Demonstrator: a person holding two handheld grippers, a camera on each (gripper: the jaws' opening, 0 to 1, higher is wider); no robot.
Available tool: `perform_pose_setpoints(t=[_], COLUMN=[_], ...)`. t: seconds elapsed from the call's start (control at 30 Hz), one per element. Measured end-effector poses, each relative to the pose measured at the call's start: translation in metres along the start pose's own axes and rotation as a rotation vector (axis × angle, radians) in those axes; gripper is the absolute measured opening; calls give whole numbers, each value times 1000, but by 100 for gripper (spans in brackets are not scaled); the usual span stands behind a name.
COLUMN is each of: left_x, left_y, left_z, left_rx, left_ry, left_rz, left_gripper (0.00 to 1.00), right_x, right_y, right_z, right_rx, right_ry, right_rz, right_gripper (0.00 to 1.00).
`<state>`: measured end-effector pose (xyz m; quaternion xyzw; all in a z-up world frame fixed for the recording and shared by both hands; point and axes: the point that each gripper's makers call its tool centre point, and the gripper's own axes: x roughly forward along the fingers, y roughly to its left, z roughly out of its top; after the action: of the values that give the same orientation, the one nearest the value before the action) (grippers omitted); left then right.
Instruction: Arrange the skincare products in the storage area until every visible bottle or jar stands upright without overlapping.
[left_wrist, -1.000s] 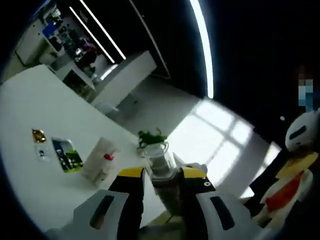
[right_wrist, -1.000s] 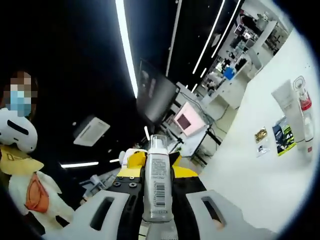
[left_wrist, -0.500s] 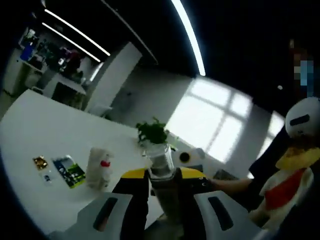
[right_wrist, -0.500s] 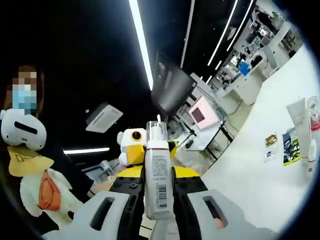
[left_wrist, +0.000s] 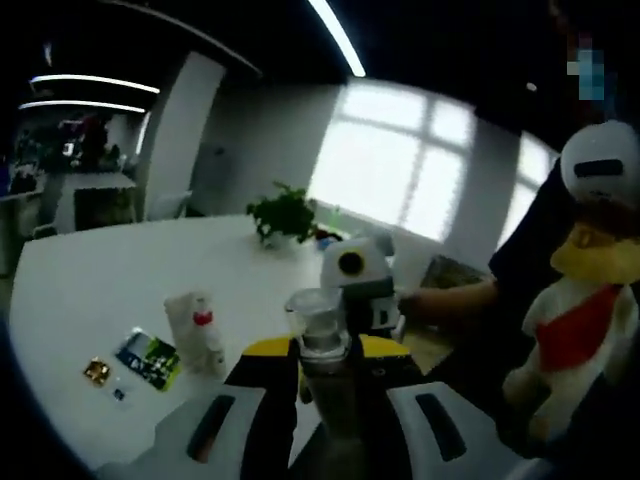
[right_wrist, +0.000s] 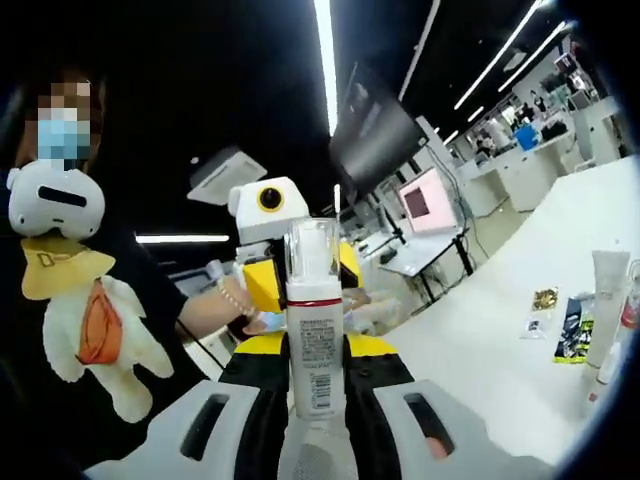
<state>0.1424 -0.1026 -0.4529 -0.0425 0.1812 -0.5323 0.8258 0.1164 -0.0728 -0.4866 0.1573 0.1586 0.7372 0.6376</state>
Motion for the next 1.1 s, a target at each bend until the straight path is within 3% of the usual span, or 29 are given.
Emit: perform_pose_setpoints(t=[0.13,0.2,0.3,0.47,0.6,0.77,0.87,1.1], left_x=[4,6,9,14,16,15,20,23], left_y=[1,2,4,4,1,7,2,3], left_z=[-6,-6,-8,-13,-16,-40,-36,-38], left_rx=[43,60,105,263,296,431,423,438], left_ry=[58,70,100,174,225,405,376,402], left_rz=[-10,-12,-10,-17,-38,-39,-55,-81], left_gripper=[16,15,16,18,19,23,23,23], right_x=[-1,-4,-5,-10,-12,-16,-16,-17], right_y=[-4,-10,-12,-18,-19,-22,-25,-33], right_z=[-6,-11,-10,-14,-18,-21,-25,-27], right_rx=[-40,-150,-161,-206,-237,-249,-255,-364], right_ry=[48,90,78,92,109,114,130,161], right_rz=[-21,-58,-71,-90,-95,-109,-115,-161], right_gripper=[20,19,19,19,19,19,19,19])
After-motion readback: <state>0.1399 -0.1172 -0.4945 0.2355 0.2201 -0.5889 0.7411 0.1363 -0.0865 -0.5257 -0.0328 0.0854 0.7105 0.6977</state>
